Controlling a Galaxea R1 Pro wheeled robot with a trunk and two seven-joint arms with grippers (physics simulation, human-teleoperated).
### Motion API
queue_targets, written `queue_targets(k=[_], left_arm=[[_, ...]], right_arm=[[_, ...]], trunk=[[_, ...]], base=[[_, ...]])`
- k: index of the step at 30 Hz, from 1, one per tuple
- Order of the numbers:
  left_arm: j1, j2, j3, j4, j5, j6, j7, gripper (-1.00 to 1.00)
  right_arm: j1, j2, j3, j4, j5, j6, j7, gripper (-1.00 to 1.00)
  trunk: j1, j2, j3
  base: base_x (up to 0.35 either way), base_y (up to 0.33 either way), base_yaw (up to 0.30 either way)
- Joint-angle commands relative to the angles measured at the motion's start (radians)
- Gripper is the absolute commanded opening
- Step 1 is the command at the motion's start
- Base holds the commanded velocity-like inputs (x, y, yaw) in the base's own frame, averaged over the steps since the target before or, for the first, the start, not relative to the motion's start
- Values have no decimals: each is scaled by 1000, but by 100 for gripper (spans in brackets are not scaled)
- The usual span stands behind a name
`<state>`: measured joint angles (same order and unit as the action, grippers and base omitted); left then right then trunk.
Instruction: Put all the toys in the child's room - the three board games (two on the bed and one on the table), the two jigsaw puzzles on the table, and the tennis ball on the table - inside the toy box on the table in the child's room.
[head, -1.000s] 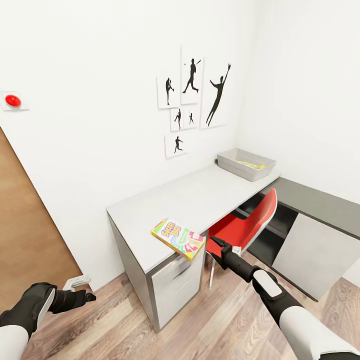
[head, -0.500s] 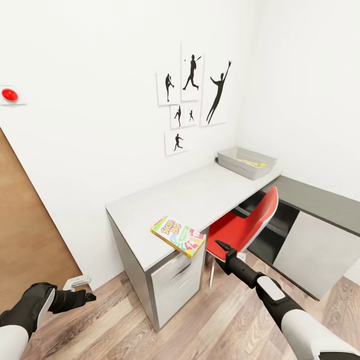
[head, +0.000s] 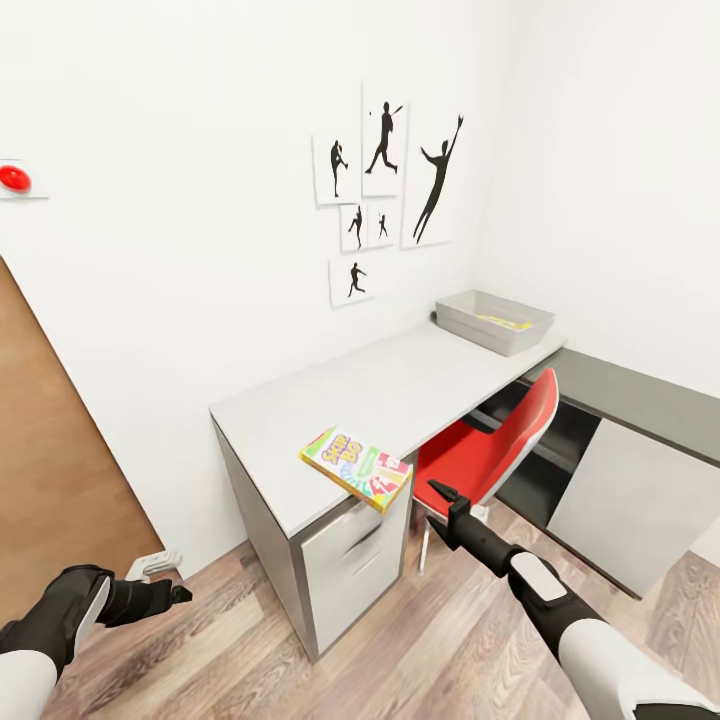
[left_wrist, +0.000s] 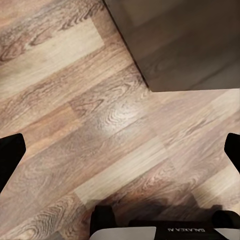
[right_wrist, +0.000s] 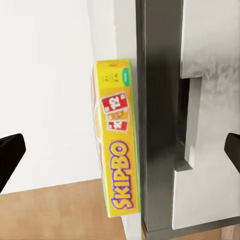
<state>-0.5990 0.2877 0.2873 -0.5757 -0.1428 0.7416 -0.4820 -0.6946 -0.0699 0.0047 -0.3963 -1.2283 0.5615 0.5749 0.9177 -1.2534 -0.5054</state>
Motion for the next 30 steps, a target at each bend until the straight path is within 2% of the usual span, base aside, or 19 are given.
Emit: queue_targets(k=[1,30], left_arm=[[-1,-1,6,-1,-11,4,-9,100],[-1,-4,8,4,-9,-2,-9,100]], right_arm=[[-1,0,1,0,-6,6,0,100],[-1,5,6,0,-3,6,-1,100]], trunk=[[0,-1,-1],[0,-1,-1]], base=[[0,0,0],[44,53,0]])
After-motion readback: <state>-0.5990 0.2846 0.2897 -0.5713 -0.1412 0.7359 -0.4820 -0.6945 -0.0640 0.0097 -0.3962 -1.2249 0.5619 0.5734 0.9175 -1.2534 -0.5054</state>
